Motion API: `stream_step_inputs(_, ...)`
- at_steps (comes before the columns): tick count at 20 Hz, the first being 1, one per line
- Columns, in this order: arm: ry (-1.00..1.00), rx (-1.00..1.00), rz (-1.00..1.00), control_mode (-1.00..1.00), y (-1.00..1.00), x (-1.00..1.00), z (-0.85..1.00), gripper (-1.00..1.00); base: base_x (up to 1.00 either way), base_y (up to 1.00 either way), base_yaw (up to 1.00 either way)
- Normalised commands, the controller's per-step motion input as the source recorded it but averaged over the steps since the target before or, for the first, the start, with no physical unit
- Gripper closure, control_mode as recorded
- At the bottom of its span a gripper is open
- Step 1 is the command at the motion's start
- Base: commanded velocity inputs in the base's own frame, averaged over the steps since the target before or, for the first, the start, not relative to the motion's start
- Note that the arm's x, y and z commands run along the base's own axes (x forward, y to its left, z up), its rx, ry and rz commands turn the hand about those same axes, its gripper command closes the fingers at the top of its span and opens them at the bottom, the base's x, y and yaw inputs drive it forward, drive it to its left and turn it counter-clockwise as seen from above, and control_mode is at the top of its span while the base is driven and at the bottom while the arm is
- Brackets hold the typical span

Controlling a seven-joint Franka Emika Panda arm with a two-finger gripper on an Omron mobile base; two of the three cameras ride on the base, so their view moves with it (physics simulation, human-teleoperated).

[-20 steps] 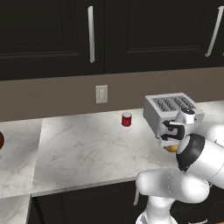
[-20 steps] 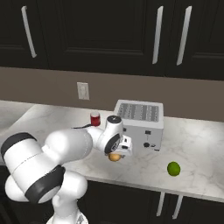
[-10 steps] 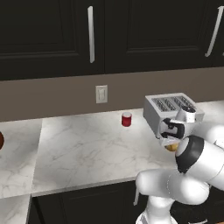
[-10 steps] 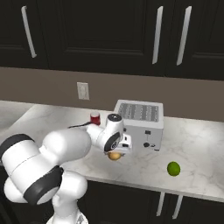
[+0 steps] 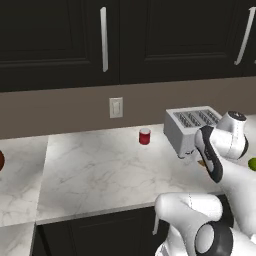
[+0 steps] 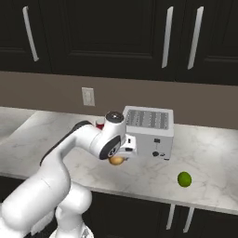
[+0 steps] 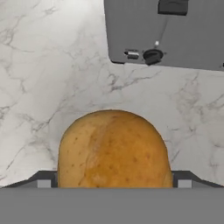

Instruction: Place the potato and lime inside the fridge drawer. Close the drawer after placing the vegetables.

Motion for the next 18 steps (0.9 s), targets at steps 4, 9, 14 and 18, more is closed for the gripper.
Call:
stream_step_inputs(4,0.01,0.0,0.0,-1.0,0.85,-0.34,0.48,1.0,0.0,0.0,0.0)
stream_step_inputs(9,0.06,-0.05,0.0,-1.0,1.0,-0.06,0.1,1.0,0.0,0.0,0.0)
stream_step_inputs(14,0.02,-0.01,0.01,-1.0,0.16,0.0,0.0,1.0,0.0,0.0,0.0)
stream_step_inputs(18,-0.01,0.0,-0.04,-1.0,0.0,-0.16,0.0,1.0,0.0,0.0,0.0)
